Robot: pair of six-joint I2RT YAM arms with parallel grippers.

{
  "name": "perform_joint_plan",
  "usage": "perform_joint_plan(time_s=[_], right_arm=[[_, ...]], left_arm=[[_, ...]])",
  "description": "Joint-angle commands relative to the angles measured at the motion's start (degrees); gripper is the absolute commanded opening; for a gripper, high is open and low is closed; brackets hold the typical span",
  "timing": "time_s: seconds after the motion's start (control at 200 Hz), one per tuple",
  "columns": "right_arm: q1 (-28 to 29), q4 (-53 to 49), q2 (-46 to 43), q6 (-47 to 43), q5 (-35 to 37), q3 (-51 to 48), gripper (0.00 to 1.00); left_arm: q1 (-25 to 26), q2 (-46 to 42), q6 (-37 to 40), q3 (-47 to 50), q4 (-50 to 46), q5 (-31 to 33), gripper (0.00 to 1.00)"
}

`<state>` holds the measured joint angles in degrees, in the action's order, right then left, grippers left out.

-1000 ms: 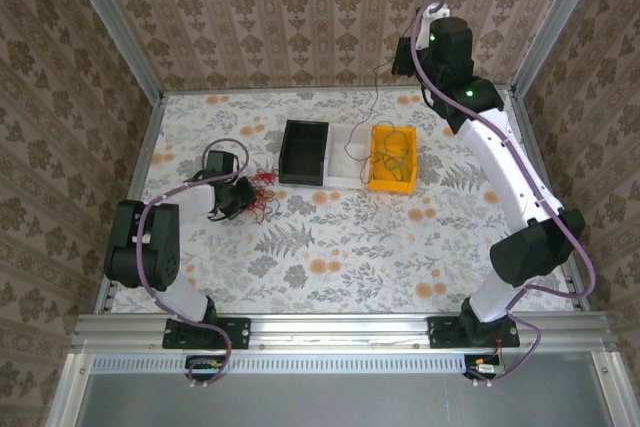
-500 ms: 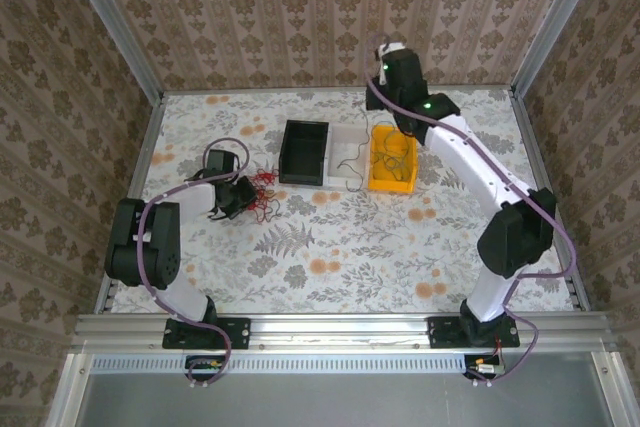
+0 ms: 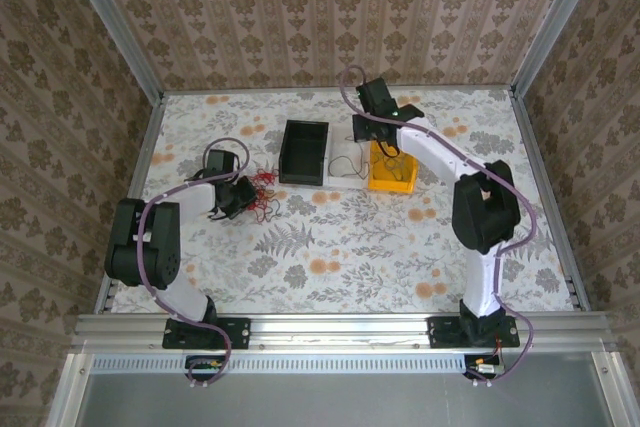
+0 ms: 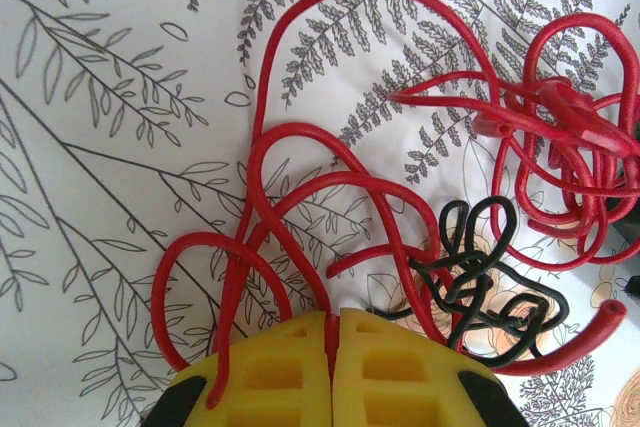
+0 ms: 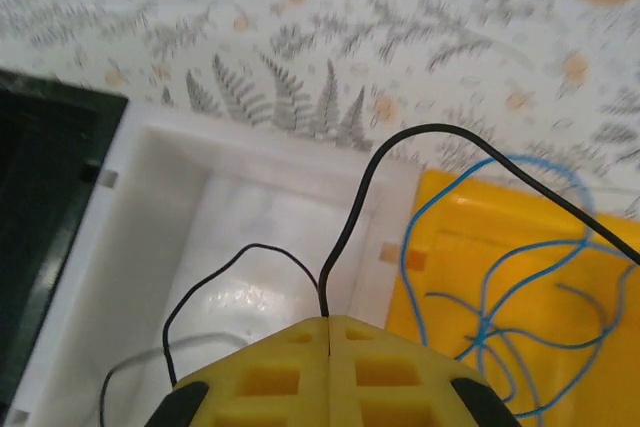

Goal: Untangle the cables

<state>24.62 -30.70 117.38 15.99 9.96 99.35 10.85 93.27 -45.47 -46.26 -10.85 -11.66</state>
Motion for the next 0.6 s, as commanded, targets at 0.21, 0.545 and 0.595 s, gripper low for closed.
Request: perform_joint_plan(time_s=[0.21, 0.545, 0.595], right_arm=[[-0.1, -5.0, 3.2, 2.2, -3.7, 6.9, 0.33], [-0.2, 3.8, -8.4, 0.6, -1.5, -2.4, 0.50], [-0.3, 3.9, -8.8, 0.6, -1.3, -3.0, 0.50]], left_arm=[[1.2, 1.7, 0.1, 1.1, -4.2, -1.2, 0.00], [1.4, 2.3, 0.6, 0.7, -4.3, -2.0, 0.00], [1.4, 2.6, 0.6, 0.6, -4.3, -2.2, 0.00]])
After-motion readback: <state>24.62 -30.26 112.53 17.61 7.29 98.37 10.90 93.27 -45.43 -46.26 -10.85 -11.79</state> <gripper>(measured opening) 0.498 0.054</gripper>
